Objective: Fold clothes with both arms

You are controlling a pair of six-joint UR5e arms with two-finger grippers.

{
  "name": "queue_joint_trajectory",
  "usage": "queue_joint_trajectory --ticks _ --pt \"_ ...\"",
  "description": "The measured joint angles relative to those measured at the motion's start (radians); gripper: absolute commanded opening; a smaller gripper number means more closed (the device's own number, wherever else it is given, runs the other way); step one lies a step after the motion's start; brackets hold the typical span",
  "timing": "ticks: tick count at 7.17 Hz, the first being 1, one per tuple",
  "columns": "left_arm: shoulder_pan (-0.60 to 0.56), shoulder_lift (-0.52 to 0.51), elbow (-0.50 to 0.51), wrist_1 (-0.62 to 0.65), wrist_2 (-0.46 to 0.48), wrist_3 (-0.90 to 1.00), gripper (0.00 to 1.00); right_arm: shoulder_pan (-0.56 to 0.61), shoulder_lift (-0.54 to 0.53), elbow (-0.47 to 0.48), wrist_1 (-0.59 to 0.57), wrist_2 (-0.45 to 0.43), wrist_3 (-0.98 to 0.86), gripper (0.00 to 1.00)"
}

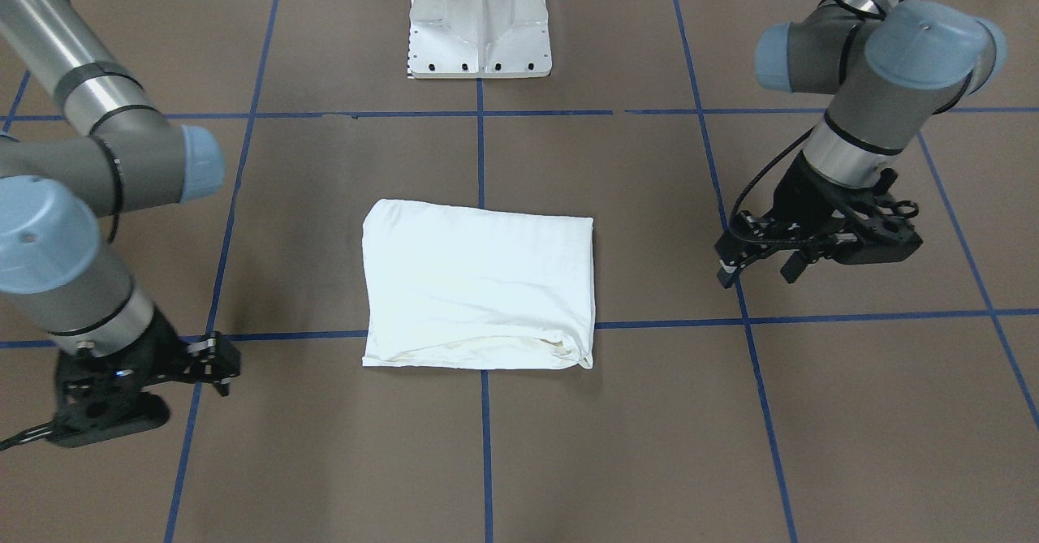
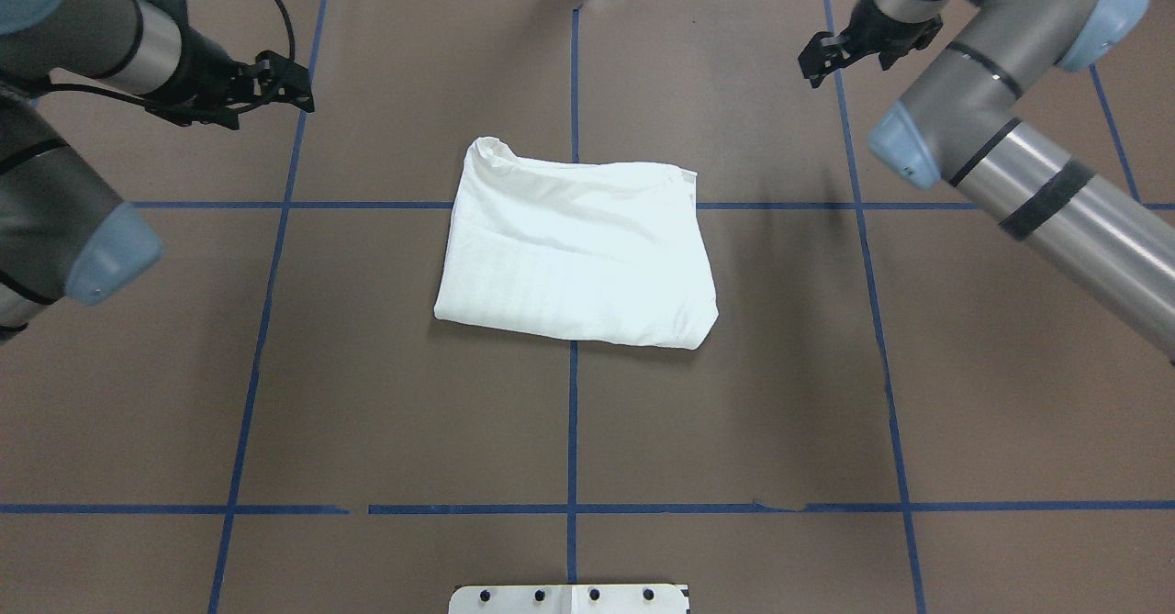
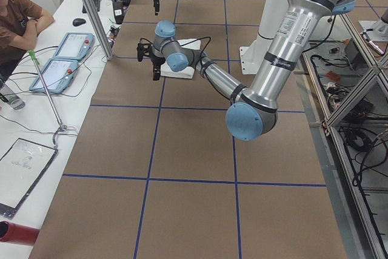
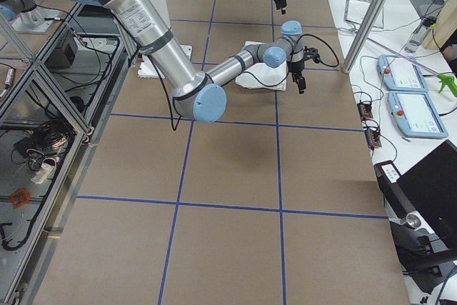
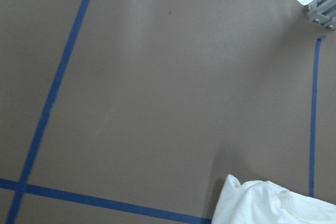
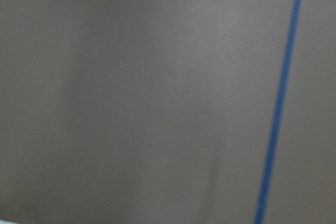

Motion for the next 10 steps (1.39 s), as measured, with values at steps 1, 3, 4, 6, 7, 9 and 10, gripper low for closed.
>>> queue_joint_trajectory --ticks 1,3,4,6,7,9,10 --pt "-0.072 0.088 -0.043 0.017 -0.024 0.178 1.0 0.104 -0.061 0.004 -0.023 0.08 -0.133 1.0" --pt "-0.246 0.237 -0.061 0.032 -0.08 0.531 1.0 0.278 -0.147 0.028 -0.163 0.152 -0.427 1.0" --pt "-0.334 0.293 -0.044 0.044 -0.09 0.704 1.0 0.348 -0.181 0.058 -0.277 0.159 -0.579 1.0" --pt "-0.483 0.342 0.047 0.083 -0.097 0.991 1.0 0.443 -0.286 0.123 -0.398 0.163 -0.773 1.0" --pt "-0.543 0.349 0.094 0.09 -0.109 1.094 1.0 0.461 -0.345 0.164 -0.397 0.163 -0.81 1.0" --pt "-0.612 0.356 0.134 0.039 -0.159 1.154 1.0 0.471 -0.453 0.219 -0.355 0.166 -0.827 1.0" --pt "-0.628 0.375 0.141 -0.012 -0.166 1.16 1.0 0.472 -0.488 0.231 -0.332 0.168 -0.805 1.0"
